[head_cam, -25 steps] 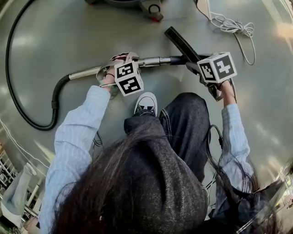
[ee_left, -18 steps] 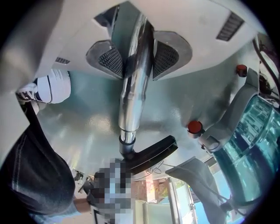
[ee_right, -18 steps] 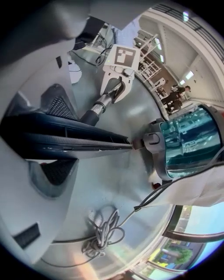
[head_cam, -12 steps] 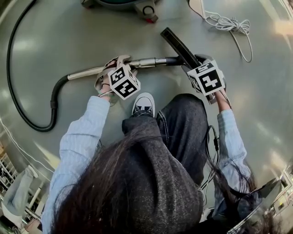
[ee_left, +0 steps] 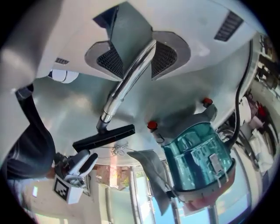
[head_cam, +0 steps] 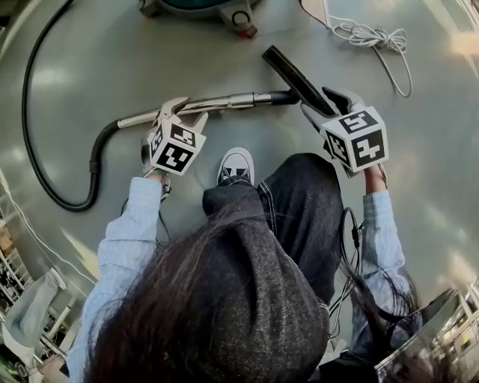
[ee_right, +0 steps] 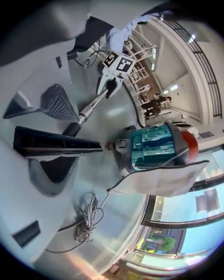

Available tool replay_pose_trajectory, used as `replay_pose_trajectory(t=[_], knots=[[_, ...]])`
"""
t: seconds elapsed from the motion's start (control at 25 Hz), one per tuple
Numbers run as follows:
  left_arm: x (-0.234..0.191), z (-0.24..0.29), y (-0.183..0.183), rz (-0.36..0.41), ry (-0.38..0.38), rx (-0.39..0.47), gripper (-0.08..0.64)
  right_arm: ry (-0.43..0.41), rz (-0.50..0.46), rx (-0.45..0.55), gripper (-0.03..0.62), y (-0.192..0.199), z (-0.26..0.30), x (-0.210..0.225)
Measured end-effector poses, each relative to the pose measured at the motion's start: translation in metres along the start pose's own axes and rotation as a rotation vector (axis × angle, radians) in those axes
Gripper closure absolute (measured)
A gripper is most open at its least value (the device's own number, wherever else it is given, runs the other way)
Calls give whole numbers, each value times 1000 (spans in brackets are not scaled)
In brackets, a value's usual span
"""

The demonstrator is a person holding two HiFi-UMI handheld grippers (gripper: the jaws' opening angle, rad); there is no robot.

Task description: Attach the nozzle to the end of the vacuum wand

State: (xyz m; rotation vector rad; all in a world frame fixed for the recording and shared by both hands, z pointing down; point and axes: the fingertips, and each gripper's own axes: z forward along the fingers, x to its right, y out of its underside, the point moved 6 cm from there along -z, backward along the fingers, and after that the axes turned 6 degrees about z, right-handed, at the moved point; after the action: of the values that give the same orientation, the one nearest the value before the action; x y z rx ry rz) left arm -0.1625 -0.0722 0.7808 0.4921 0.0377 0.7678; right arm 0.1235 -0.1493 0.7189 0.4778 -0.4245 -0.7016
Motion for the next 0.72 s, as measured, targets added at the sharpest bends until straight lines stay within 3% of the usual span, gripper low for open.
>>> replay_pose_trajectory(t=[0.12, 0.2, 0.28, 0.44, 0.52, 0.6, 0.72], knots=[[0, -6, -8, -109, 9, 59, 364, 25, 3, 65, 344, -5, -5, -2], [5, -11, -16, -154, 5, 105, 413, 34, -5, 91, 345, -4, -8, -6], [11, -16, -25, -164, -15, 148, 512, 27, 14, 122, 345, -3, -12, -12], [18, -22, -39, -128, -37, 171, 546, -7, 108, 187, 351, -6, -19, -17], [12, -27, -49, -152, -32, 177, 546, -1, 157, 225, 402, -13, -22, -13], [-2, -38, -64, -183, -30, 195, 546, 38, 226, 281, 565, -22, -25, -6], [-18, -72, -85, -193, -20, 226, 546, 62, 310, 318, 574, -35, -43, -10]])
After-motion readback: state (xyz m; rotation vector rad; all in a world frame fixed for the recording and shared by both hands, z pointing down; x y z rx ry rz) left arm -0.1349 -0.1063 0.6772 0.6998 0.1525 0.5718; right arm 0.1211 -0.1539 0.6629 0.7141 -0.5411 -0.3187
